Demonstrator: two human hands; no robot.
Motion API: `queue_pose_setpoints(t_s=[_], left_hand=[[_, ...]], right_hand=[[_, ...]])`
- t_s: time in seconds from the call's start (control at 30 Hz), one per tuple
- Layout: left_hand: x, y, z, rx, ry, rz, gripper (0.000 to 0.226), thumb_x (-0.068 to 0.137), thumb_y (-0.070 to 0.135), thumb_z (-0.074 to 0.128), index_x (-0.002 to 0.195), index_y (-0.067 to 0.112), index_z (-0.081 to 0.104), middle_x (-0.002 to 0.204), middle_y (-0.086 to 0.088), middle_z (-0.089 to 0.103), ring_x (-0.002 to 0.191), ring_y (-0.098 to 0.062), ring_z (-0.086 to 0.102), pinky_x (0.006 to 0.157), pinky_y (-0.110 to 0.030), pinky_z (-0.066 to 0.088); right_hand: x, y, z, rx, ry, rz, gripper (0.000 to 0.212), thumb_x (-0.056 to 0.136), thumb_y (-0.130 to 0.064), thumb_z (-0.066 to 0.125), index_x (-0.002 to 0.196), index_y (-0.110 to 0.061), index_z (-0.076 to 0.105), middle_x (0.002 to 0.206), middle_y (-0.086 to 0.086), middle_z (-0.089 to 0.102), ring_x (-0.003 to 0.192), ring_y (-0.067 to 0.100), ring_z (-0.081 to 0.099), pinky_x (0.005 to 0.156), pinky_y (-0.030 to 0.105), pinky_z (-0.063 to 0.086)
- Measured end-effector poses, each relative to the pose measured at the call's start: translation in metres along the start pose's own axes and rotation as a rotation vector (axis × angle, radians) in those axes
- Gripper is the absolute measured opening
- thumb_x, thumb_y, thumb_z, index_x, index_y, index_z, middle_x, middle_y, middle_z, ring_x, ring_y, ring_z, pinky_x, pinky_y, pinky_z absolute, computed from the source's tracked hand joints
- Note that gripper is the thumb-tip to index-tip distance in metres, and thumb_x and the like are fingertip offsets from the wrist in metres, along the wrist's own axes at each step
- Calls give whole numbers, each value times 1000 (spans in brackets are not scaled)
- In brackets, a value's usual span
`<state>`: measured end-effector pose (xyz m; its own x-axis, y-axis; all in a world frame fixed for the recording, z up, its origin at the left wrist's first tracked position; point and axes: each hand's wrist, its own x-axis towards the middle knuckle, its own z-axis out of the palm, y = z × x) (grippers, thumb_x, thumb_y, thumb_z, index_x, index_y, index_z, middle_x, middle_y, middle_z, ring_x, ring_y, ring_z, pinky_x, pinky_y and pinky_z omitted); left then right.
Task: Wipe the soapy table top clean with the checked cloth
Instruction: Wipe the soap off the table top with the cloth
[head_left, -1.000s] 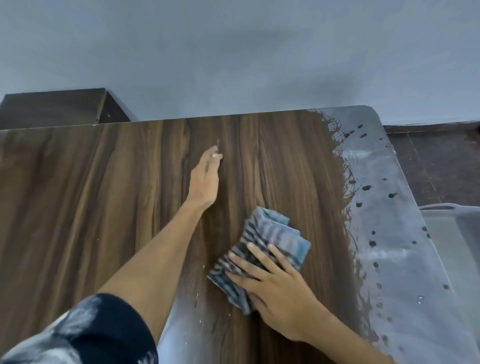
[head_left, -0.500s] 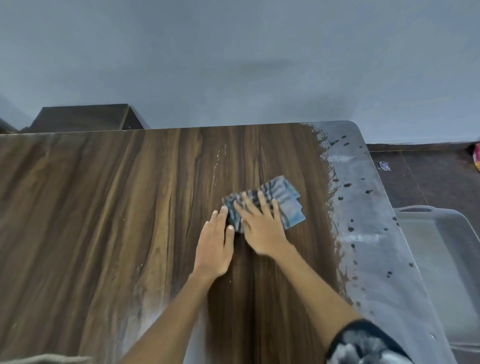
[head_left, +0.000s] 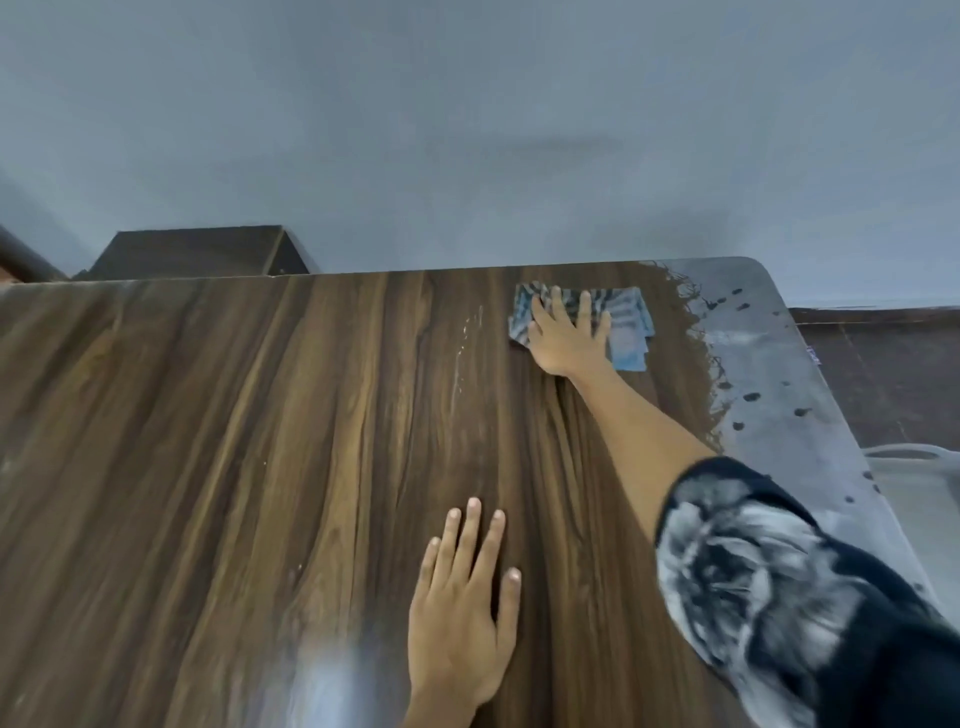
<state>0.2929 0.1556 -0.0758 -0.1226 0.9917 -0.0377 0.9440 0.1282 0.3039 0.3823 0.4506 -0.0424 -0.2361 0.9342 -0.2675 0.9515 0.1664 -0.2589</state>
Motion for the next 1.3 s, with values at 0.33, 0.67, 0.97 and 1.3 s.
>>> queue_pose_setpoints(t_s=[0.33,0.67,0.97,1.3], left_hand=[[-10,3,-3,-232,180,-215,62,92,44,13,147,17,13,150,3,30,135,-11,33,112,-24,19],[-14,-1,0,-160,232,-271,53,94,24,22,144,9,26,147,-5,37,139,-14,26,114,-29,15],[-23,1,-18,-802,552,-341,56,92,34,33,141,7,27,138,-8,43,124,-19,47,103,-30,40],[-54,-5,-16,-656,429,-274,60,91,46,31,138,10,35,134,-8,50,125,-18,45,103,-36,38]], right_hand=[[-82,-49,49,-159,8,-510,48,101,-34,22,148,-32,14,158,-8,4,145,23,-4,114,47,-5],[-221,45,47,-236,-66,-473,55,92,-47,5,146,-38,10,153,-16,8,144,18,5,116,39,-2],[-178,-42,54,-130,-90,-277,55,100,-32,26,149,-29,3,157,-3,-9,142,31,-14,112,52,-11],[-341,3,100,-135,-21,-510,43,92,-40,35,134,-39,42,143,-14,43,133,16,39,108,38,18]])
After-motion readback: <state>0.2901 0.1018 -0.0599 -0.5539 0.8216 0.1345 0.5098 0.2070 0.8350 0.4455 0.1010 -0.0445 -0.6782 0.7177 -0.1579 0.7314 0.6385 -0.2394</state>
